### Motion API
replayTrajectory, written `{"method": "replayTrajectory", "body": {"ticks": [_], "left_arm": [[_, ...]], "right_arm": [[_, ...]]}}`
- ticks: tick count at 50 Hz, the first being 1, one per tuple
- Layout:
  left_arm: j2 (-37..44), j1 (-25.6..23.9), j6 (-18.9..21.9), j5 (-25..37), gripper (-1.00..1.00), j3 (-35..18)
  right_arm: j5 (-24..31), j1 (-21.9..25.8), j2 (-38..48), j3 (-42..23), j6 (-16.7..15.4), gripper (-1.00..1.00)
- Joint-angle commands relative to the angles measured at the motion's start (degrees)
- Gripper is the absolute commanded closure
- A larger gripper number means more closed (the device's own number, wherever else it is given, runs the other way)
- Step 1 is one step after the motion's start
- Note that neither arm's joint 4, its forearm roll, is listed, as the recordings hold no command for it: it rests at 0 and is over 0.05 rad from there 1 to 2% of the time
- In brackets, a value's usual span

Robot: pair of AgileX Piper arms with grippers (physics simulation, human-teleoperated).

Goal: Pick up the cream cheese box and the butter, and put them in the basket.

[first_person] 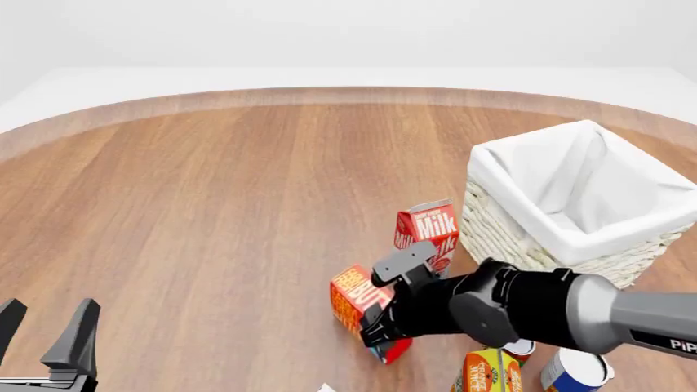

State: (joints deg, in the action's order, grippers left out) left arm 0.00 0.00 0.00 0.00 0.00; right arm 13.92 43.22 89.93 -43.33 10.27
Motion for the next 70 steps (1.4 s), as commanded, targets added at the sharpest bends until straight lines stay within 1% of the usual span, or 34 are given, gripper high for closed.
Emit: {"method": "replayTrajectory", "body": {"ticks": [1,14,22,28,37,38,41,47,54,60,70], "left_arm": [[0.0,0.0,0.0,0.0,-1.0,0.0],[0.0,0.0,0.0,0.0,-1.0,0.0],[0.0,0.0,0.0,0.0,-1.0,0.0],[0.0,0.0,0.0,0.0,-1.0,0.0],[0.0,0.0,0.0,0.0,-1.0,0.0],[0.0,0.0,0.0,0.0,-1.0,0.0],[0.0,0.0,0.0,0.0,-1.0,0.0],[0.0,0.0,0.0,0.0,-1.0,0.0],[0.0,0.0,0.0,0.0,-1.0,0.0],[0.0,0.0,0.0,0.0,-1.0,0.0],[0.0,0.0,0.0,0.0,-1.0,0.0]], "right_arm": [[3.1,0.5,-2.8,-2.8,-0.3,1.0],[7.5,0.3,-6.4,-6.2,-2.7,1.0],[11.3,0.0,-9.3,-9.3,-4.5,1.0],[13.8,-1.1,-11.9,-11.5,-7.0,1.0],[17.5,-1.8,-15.7,-14.5,-8.9,1.0],[18.1,-2.2,-16.5,-15.1,-9.6,1.0],[19.2,-2.5,-17.7,-16.0,-10.0,1.0],[19.5,-3.7,-20.0,-14.9,-10.4,1.0],[22.4,-4.9,-22.9,-18.3,-12.2,1.0],[24.9,-7.1,-25.3,-22.1,-14.3,1.0],[27.3,-9.9,-27.2,-26.6,-16.7,1.0]]}}
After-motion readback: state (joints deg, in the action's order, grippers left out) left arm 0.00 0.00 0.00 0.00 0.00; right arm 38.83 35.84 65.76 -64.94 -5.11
